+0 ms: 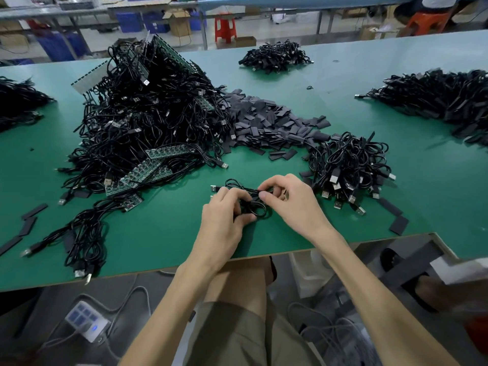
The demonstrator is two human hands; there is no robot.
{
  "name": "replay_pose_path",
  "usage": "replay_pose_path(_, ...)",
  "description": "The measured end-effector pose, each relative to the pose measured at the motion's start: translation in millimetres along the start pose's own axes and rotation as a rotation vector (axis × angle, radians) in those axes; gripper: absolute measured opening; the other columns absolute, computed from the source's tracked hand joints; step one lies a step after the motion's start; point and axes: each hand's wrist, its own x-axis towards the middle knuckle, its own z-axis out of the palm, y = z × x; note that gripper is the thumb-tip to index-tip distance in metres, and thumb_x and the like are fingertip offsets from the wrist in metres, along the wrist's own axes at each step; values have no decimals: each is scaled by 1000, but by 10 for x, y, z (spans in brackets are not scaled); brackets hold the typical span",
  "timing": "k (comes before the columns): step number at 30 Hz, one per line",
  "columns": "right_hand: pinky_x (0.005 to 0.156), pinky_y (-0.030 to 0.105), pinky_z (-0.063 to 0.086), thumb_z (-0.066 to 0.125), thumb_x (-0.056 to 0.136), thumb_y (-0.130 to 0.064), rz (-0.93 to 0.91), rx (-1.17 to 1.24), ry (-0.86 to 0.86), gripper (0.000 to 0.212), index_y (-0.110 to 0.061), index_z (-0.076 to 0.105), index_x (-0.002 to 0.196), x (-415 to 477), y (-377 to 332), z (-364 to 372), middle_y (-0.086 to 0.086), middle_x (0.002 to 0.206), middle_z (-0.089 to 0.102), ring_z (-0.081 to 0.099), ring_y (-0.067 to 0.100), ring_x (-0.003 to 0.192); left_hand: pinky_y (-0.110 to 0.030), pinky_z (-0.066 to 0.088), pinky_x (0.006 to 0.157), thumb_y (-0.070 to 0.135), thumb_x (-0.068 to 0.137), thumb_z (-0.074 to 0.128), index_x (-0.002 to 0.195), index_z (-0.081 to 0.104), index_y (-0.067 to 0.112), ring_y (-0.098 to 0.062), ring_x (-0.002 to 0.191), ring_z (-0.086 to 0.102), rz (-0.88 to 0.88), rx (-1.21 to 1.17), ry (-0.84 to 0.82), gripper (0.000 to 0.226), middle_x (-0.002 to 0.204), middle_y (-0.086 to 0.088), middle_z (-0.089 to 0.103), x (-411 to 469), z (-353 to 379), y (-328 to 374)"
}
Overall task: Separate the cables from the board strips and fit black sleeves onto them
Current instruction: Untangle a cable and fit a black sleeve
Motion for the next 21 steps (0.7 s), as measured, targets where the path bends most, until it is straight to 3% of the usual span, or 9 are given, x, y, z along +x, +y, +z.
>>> replay_pose_path(3,71,15,42,73,95,-24,-5,37,37,3,-26,72,93,0,-8,3,0,90,55,54,5,69,-48,44,92,11,83,80,105,63,20,-19,84,47,-11,-20,-20,29,83,7,45,6,-14,-16)
replay_pose_path(5,64,17,47,65,101,-24,37,138,101,7,-24,64,94,9,11,-1,5,94,61,64,17,69,-48,44,93,14,86,78,107,62,21,-19,85,48,-24,-14,-10,27,85,9,45,4,2,-28)
replay_pose_path(9,59,42,54,48,108,-27,122,288,234,12,-21,51,98,9,29,-20,0,84,72,71,22,64,-36,35,91,29,91,75,111,57,28,-15,95,51,-25,23,26,27,98,14,49,-10,58,-35)
replay_pose_path(11,61,45,56,45,109,-25,117,325,259,12,-19,48,99,3,38,-24,-11,89,74,73,30,69,-32,31,91,36,90,76,110,53,32,-11,95,48,-15,41,35,31,103,14,48,-21,81,-41)
replay_pose_path(15,59,32,57,46,108,-17,131,484,244,8,-14,49,100,-6,5,-36,4,101,74,77,19,82,-29,24,82,44,77,85,108,53,30,-11,98,39,35,133,73,47,104,11,41,-36,98,-38)
replay_pose_path(17,58,29,57,45,108,-13,122,584,212,7,-10,48,102,-6,-27,-48,10,108,74,78,21,85,-29,25,83,47,78,83,107,50,31,-12,97,43,7,136,109,47,104,11,41,-34,93,-37)
replay_pose_path(21,59,27,57,45,109,-14,90,655,163,8,-12,48,102,-19,-64,-67,10,106,77,77,24,87,-36,42,82,51,92,66,110,46,31,-13,89,49,-36,72,196,33,103,10,45,-55,83,-2)
